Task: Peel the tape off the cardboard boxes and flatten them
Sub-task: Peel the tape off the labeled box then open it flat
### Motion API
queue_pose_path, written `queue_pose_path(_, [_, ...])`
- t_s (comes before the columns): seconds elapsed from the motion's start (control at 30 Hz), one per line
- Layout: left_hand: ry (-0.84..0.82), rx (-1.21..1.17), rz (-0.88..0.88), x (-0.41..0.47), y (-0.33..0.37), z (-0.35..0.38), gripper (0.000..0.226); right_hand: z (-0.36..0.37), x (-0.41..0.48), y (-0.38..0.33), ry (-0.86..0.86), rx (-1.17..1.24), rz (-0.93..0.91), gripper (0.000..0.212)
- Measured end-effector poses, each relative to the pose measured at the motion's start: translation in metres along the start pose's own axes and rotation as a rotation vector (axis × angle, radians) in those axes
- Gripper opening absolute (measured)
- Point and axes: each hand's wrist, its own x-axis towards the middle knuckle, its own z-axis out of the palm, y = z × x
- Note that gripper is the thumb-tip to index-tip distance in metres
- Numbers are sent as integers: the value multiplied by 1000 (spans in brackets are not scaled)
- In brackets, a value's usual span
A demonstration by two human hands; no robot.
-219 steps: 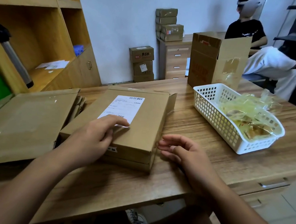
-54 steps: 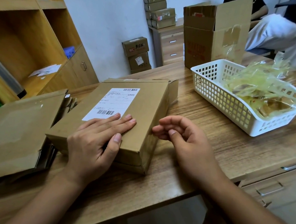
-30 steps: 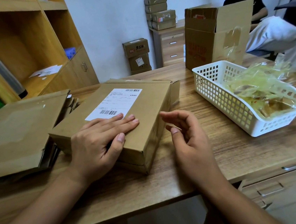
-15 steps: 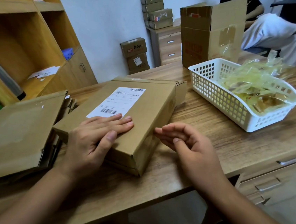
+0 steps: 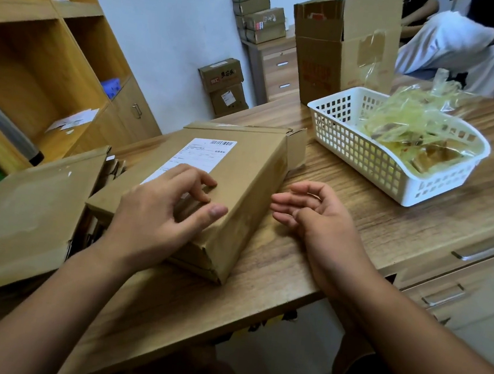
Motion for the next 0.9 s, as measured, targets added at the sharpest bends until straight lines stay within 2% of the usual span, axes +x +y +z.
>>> queue_pose_path(0.1, [-89,-31,-51,-5,1,-1,59,1,0,0,-5,-9,9,39])
queue_pose_path(0.3, [-173,-193,-138,-6,-8,-7,53,1,-6,-4,-125,-95,-26,41])
queue_pose_path(0.53, [-206,-65,-49,-7,-11,-6,50,8,-22,-3,-325,-260,-175,38])
queue_pose_path(0.9, [-167,4,-44,-10,-10,-1,53,9,-22,0,-343,-292,-220,40])
